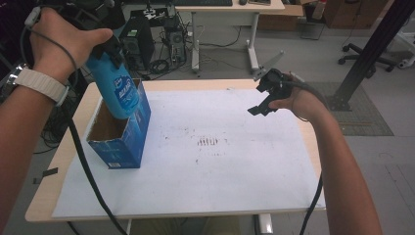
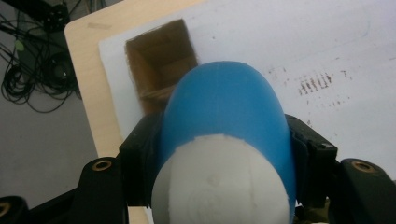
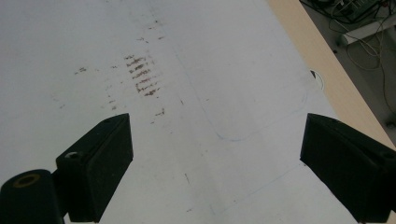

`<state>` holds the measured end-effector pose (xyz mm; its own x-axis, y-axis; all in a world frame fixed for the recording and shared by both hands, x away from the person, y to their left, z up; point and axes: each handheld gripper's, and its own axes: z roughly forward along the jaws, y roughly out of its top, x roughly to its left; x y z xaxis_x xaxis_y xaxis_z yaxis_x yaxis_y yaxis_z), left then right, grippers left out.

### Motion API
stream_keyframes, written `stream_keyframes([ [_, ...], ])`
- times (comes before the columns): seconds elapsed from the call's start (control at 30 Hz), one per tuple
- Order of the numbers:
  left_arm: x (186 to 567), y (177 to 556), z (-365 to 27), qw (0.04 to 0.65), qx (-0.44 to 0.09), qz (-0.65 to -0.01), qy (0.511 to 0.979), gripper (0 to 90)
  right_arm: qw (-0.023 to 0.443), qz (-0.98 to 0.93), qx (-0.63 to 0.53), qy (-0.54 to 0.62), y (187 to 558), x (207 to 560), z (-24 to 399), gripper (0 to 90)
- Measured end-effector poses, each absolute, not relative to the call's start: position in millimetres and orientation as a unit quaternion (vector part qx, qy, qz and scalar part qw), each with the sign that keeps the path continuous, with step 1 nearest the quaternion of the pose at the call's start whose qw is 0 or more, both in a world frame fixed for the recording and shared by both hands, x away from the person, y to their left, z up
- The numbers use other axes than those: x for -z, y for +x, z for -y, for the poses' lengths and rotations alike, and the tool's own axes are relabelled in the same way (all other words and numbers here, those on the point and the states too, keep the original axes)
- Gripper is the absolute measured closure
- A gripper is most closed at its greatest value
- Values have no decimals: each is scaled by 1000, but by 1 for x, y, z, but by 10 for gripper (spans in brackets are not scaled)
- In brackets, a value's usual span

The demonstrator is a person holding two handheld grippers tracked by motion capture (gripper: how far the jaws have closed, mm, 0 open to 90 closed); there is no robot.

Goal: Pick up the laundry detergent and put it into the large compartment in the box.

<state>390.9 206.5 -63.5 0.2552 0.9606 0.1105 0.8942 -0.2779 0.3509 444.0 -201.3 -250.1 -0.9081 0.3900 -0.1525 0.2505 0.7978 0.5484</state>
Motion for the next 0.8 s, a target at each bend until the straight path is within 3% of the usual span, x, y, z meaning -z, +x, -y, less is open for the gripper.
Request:
stream_keyframes([
  [0.8,77,396,-238,89,-168,-628,754,378,130,-939,-270,170,445,251,201,93],
])
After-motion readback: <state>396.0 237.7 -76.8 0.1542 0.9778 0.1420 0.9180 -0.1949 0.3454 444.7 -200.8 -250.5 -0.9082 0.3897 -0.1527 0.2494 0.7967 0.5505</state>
